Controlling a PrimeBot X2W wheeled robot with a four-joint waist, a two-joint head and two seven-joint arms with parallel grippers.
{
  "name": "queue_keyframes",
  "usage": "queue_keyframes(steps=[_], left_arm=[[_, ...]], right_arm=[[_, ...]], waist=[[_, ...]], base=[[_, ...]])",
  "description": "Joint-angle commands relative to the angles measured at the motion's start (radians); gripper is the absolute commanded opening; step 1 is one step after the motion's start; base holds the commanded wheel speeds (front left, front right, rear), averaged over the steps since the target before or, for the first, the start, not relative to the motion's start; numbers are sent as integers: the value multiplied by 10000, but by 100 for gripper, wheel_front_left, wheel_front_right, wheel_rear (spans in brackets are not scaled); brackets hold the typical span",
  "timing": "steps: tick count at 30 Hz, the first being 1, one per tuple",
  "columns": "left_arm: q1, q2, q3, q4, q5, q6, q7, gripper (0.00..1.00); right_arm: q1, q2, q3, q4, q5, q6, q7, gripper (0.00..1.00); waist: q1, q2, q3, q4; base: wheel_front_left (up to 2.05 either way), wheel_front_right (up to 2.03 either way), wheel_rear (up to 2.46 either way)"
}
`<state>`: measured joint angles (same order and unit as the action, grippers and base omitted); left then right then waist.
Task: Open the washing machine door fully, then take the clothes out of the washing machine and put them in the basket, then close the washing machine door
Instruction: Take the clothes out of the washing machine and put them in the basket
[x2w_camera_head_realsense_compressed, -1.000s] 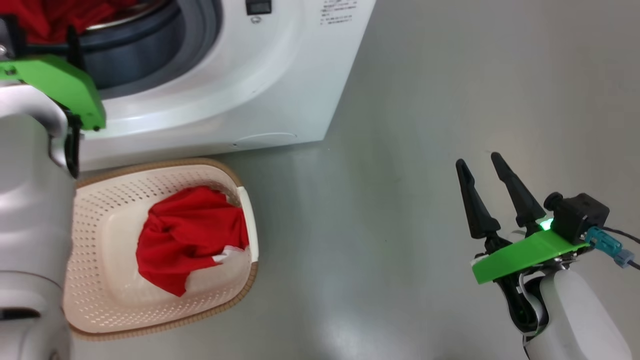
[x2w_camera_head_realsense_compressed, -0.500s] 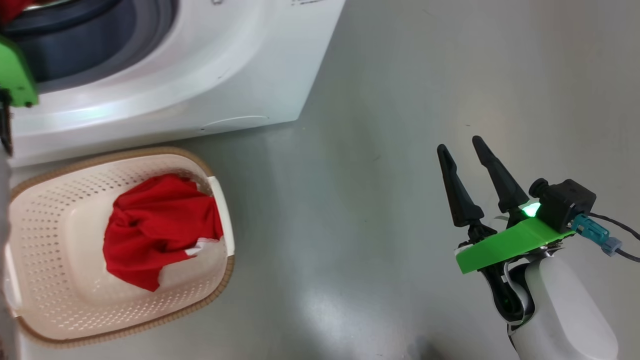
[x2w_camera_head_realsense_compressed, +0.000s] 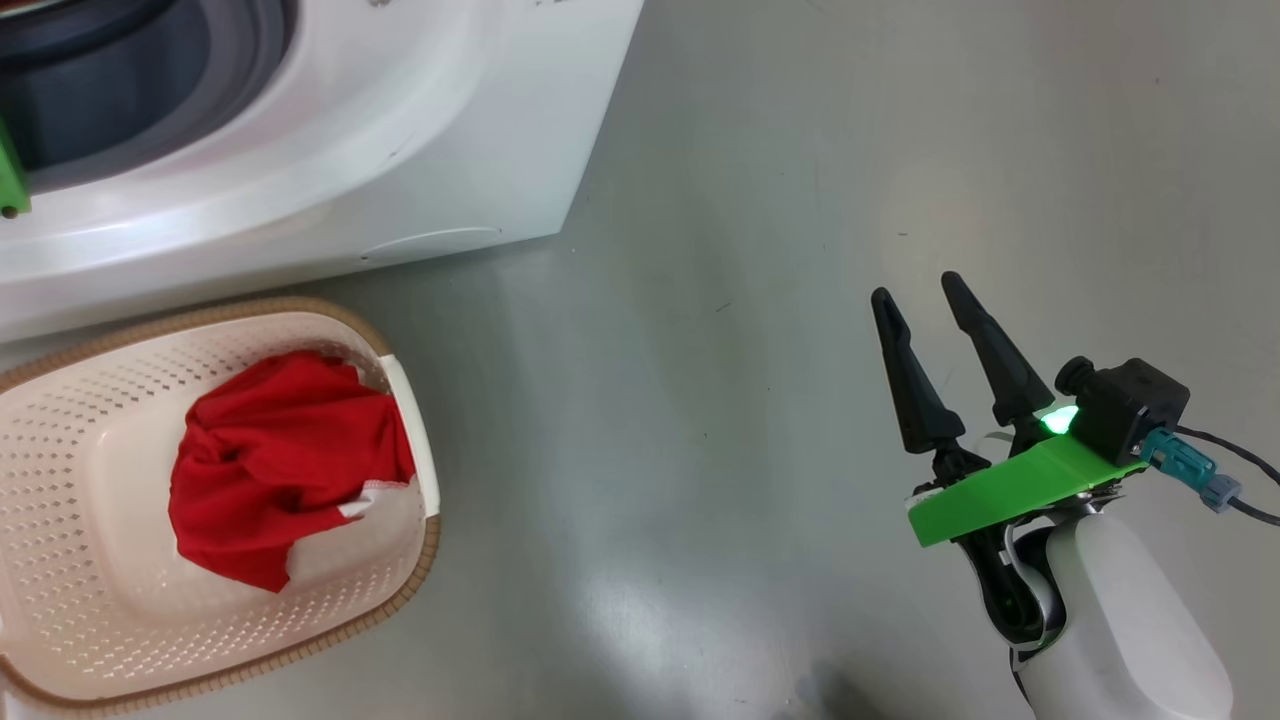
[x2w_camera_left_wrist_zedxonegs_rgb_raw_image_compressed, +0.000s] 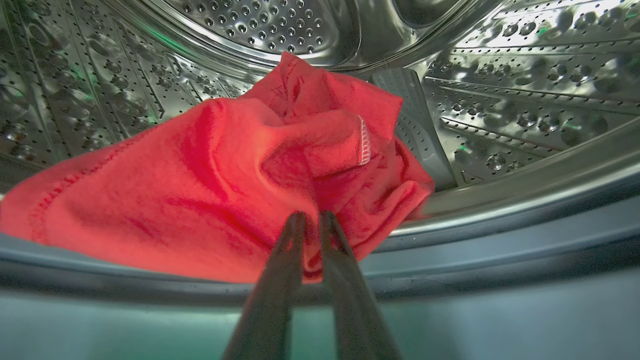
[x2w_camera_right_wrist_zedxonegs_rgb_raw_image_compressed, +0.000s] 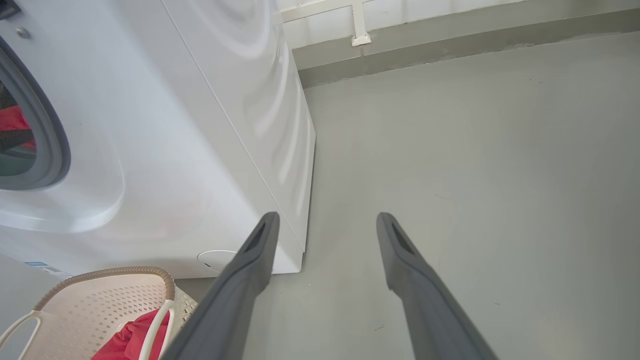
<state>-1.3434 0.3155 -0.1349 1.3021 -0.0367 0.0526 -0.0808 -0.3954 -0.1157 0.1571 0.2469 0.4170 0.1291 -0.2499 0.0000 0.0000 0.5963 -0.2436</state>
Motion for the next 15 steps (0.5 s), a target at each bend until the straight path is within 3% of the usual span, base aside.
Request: queue_keyframes(steps=[1, 8, 15], left_arm=[[-110, 508, 15, -166, 40, 148, -133, 0], [43, 431, -1, -143, -152, 88, -427, 0], [646, -287, 300, -155, -756, -91, -1440, 0]], right_arm=[[120, 38, 233, -208, 92, 16, -118, 100], [156, -8, 165, -192, 78, 16, -118, 100], [354, -125, -99, -159, 13, 16, -118, 100]], waist=[[0, 0, -29, -16], [0, 0, -155, 65], [0, 0, -713, 590]], base=[[0, 0, 0], [0, 0, 0], [0, 0, 0]])
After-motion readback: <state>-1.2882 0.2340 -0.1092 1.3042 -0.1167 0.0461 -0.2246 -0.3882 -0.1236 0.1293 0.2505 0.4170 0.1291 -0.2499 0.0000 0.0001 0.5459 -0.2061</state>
